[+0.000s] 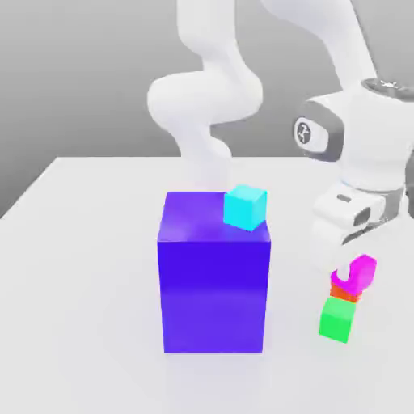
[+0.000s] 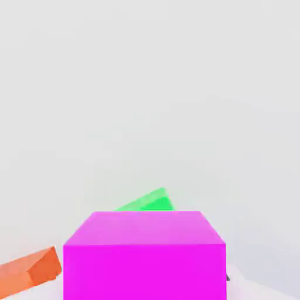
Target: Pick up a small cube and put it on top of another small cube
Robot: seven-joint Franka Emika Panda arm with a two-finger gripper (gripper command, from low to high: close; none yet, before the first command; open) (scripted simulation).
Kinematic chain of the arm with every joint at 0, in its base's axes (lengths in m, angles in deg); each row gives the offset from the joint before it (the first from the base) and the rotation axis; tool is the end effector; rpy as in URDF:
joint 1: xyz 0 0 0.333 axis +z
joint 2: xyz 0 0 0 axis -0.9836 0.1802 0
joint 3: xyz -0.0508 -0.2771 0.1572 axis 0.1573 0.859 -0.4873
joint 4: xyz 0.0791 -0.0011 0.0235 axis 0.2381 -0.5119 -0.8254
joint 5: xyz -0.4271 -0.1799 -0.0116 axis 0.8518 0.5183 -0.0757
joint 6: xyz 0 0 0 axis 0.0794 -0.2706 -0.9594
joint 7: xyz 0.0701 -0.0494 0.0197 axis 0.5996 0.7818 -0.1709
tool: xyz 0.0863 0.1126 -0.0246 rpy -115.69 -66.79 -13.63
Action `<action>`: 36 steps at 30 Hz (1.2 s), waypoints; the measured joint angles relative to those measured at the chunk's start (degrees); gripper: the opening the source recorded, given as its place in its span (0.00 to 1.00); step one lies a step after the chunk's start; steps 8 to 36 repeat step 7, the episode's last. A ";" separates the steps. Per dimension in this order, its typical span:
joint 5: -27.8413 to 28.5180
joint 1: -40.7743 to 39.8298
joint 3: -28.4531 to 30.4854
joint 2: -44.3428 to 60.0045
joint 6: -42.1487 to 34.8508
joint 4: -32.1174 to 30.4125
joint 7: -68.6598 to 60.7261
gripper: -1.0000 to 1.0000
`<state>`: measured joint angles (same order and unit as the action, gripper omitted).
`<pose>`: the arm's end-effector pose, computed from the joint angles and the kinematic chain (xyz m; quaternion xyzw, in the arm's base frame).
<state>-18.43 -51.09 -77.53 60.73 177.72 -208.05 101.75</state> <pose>0.3527 0.2479 0.1287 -0.9954 0.0961 0.0000 0.0004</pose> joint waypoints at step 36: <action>2.83 0.31 0.87 7.54 7.37 0.11 2.41 1.00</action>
